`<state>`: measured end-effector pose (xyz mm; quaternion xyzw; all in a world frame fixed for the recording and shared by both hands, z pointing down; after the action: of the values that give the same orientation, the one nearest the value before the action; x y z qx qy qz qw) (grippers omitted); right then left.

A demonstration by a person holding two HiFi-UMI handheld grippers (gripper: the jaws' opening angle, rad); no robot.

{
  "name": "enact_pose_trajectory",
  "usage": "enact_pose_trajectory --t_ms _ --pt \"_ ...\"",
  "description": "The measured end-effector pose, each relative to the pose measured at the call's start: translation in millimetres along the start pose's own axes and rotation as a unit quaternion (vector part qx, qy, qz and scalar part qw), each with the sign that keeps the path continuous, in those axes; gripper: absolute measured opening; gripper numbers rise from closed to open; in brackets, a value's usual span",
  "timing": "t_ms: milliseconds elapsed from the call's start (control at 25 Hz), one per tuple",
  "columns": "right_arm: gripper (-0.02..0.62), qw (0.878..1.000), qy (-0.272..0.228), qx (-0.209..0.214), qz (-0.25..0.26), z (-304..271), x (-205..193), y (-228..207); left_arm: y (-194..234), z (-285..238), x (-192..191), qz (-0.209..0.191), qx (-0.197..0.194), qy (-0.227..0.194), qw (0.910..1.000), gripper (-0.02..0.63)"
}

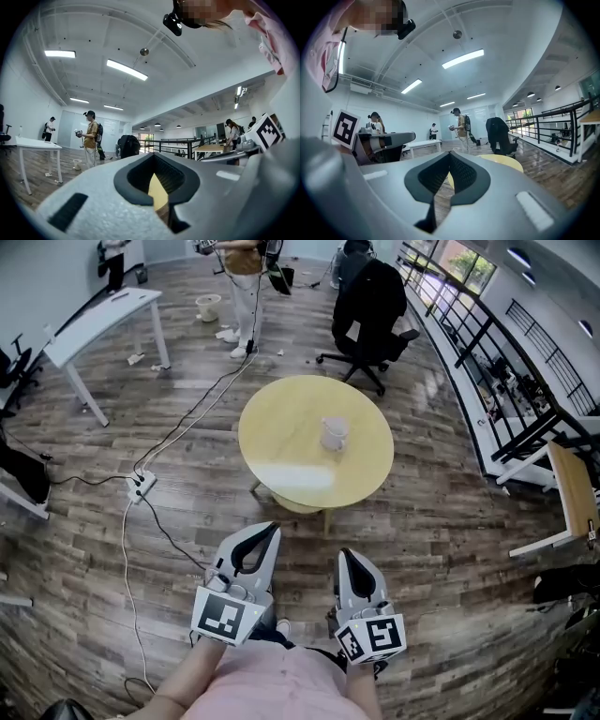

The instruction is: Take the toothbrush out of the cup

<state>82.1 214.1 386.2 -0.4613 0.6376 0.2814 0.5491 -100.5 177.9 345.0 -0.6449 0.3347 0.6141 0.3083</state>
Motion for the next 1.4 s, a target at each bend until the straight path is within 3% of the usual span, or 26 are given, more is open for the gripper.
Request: enact_pose_trajectory --t_ms 440,960,1400 --pt "0.003 1.000 0.004 -0.010 0.003 -92 37 -33 64 -87 4 0.007 -0.016 0.020 0.9996 -0.003" --pt "0.003 0.999 0.037 0.025 0.007 -187 55 -135 98 -218 -6 0.022 0.025 0.042 0.9986 -0.003" --pt "0.003 0.995 0.090 0.025 0.037 -269 38 -193 114 -282 -30 0.048 0.034 0.077 0.9953 -0.003"
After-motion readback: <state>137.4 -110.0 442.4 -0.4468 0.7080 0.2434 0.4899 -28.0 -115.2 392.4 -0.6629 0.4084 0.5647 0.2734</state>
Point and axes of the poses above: the fingertips, and each gripper's own axes: z backward along the fingers, y to its left, x out of its top, the point moved 7 cm from there along z, backward along the fingers, and after that the axes turned 9 degrees about y, right-handed, at the moved point
